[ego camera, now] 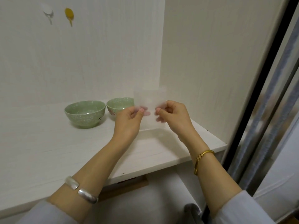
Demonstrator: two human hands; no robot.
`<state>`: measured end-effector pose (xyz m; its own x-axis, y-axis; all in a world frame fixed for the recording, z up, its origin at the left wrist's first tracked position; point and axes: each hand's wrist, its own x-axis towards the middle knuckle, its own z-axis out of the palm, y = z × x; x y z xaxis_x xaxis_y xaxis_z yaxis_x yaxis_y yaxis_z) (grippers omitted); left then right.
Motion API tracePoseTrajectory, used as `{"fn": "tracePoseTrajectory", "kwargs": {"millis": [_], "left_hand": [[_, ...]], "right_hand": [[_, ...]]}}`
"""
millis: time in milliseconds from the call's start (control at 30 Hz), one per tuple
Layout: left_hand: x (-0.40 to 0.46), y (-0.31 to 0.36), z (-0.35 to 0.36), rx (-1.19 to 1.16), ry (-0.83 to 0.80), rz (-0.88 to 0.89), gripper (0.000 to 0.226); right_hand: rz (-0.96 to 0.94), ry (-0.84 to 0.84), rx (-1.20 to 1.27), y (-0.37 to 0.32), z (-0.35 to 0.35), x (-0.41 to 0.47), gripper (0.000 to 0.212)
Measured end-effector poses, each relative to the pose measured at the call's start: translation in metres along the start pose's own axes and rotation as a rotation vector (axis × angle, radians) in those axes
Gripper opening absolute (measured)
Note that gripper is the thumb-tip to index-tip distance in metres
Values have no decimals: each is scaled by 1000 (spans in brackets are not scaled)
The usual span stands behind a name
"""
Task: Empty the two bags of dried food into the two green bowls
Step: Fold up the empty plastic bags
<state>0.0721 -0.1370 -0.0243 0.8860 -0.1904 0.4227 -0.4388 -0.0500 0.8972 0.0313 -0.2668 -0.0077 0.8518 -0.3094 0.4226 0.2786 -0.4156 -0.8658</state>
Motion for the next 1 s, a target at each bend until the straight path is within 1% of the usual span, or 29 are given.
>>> {"fn": "tracePoseTrajectory", "kwargs": {"millis": [133, 233, 333, 500, 767, 1000], "left_hand": [[-1, 3, -3, -25, 12, -29, 17], [-3, 4, -5, -40, -21, -69, 14], [-2, 7, -8, -125, -53, -148, 19], [-1, 5, -16, -266, -80, -270, 24], [-4, 17, -9, -478, -132, -351, 31], [-6, 15, -1, -524, -114, -411, 21]], "right_hand": [[4, -31, 44, -4, 0, -2, 17], [22, -68, 46, -4, -1, -3, 16], [52, -111, 73, -6, -3, -4, 17], [167, -186, 186, -9, -6, -6, 23], [267, -145, 440, -9, -11, -9, 27], [222, -180, 378, -9, -15, -12, 29]]}}
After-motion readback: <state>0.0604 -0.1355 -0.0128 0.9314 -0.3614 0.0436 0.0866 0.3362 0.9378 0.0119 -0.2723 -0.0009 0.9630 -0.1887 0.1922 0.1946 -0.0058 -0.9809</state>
